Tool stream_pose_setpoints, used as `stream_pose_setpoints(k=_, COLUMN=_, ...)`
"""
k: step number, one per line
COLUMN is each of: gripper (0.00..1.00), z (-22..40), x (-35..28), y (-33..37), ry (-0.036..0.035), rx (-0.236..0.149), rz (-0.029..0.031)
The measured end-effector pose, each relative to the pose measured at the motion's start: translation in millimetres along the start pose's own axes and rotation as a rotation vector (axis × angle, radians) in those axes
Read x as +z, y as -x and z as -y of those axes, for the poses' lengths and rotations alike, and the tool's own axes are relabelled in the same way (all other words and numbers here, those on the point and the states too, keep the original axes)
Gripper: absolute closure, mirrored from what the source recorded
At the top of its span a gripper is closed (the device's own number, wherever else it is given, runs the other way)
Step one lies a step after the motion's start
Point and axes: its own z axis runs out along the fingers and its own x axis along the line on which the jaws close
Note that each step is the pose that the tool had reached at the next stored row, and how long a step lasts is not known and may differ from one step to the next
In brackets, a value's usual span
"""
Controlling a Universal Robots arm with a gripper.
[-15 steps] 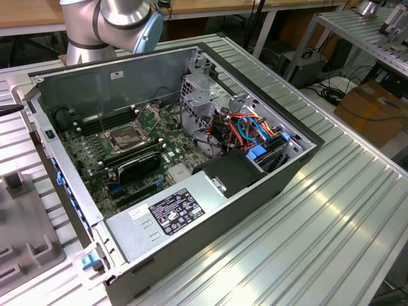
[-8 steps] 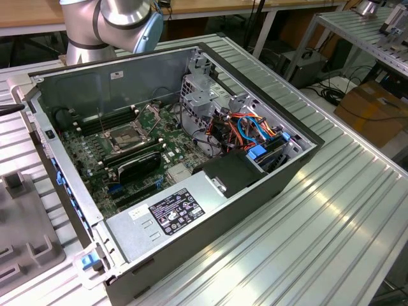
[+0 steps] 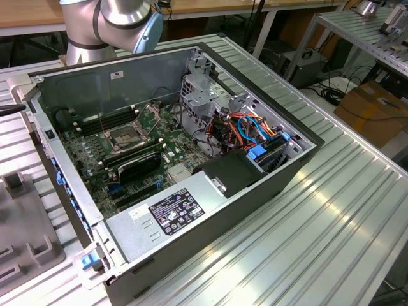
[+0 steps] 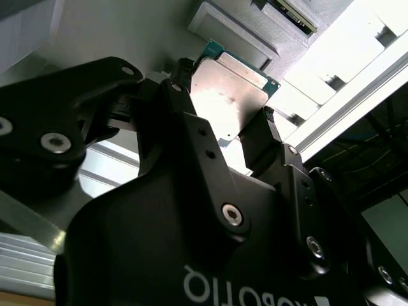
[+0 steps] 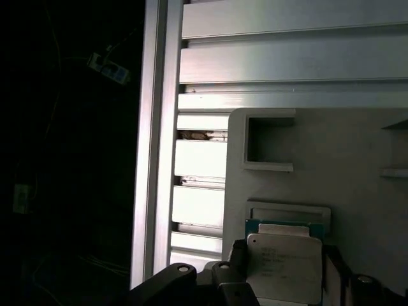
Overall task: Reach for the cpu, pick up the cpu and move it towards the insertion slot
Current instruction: 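Pick up the cpu and move it towards the insertion slot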
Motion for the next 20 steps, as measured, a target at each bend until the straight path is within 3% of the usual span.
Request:
stream_pose_setpoints(k=4, gripper=0.45, z=0.0, x=-0.9, y=0.7, ry=0.0005, rx=0.000, rz=-0.0102)
stream_pose_setpoints(k=20, gripper=0.45, z=0.0, x=-6.1, y=2.3, ry=0.0020, rx=0.001, rz=-0.0364)
